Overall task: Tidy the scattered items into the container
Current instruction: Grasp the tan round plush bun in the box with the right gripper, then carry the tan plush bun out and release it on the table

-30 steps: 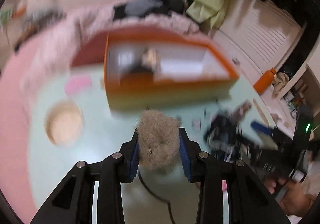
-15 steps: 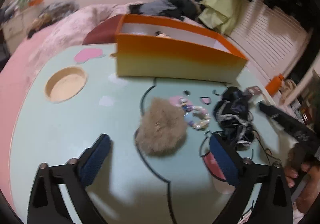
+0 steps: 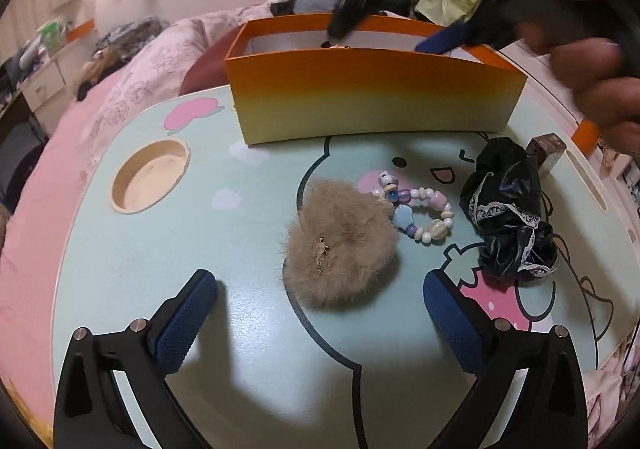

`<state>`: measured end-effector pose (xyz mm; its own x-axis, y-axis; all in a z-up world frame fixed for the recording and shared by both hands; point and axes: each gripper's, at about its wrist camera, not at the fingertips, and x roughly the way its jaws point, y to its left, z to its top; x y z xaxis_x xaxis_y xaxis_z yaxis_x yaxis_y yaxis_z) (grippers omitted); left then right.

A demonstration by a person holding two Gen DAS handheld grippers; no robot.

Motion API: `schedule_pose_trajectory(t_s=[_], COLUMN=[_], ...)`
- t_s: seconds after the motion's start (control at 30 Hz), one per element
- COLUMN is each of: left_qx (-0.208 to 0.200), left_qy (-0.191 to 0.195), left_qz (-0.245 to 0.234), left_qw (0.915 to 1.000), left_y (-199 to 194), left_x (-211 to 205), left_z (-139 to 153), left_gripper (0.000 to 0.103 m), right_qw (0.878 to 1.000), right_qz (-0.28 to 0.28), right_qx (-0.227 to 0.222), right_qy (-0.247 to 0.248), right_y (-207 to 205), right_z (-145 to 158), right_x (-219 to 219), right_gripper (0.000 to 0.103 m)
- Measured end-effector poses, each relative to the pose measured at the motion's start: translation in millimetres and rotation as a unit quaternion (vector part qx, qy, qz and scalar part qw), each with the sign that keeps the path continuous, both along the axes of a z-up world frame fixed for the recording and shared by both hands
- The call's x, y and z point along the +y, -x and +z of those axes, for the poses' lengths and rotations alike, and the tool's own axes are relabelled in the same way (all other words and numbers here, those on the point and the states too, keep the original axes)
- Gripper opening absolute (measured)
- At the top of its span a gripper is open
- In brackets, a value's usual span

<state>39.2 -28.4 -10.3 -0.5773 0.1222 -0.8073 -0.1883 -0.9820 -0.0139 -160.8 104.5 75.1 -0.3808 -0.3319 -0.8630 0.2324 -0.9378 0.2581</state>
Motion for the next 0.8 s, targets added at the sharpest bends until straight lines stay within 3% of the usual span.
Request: schedule_pose_trajectory(t_s=[0.17,0.23,0.27,0.3,0.4,0.63,0.7,0.8], left_qx=[-0.002,-0.001,-0.001,-0.001,-0.001,0.0,0.0,0.0], left_qy=[-0.002,-0.005,-0.005,-0.005,-0.005,-0.004,-0.004,-0.003], left_qz=[0.0,0.0,0.001,0.001,0.002,0.007,0.009,0.01], left_qw=[1.0,1.0,1.0,1.0,1.0,1.0,1.0,0.9999], left_y=[2,4,4,5,6,8,8,9], left_x=[-2,-4,-4,-4,-6,-8,-7,-7], left_z=[-1,-2,-2,-3,-3,-3,-3,-3], left_gripper=[0.103,0.103,0.103,0.103,0.103,0.103,0.103,0.103], right_qw=[0.995,0.996,0.997,0.997,0.999,0.992,0.99,0.991], right_qz=[-0.005,-0.007,-0.006,-0.006,-0.011,-0.012,-0.004,0.003], right_qx=[-0.086,-0.062,-0.06,-0.062,-0.05,0.093,0.103,0.083], right_qy=[-0.054,-0.058,-0.05,-0.043,-0.011,0.089,0.097,0.101], right_y=[32,26,25,25,22,-39,-62,-89], right_z=[-54,-53,-51,-49,-38,42,48,27], right_x=[-15,-12,-11,-9,0,37,43,44], right_gripper=[0.072,0.066,0.05,0.046,0.045,0.045,0.045,0.046])
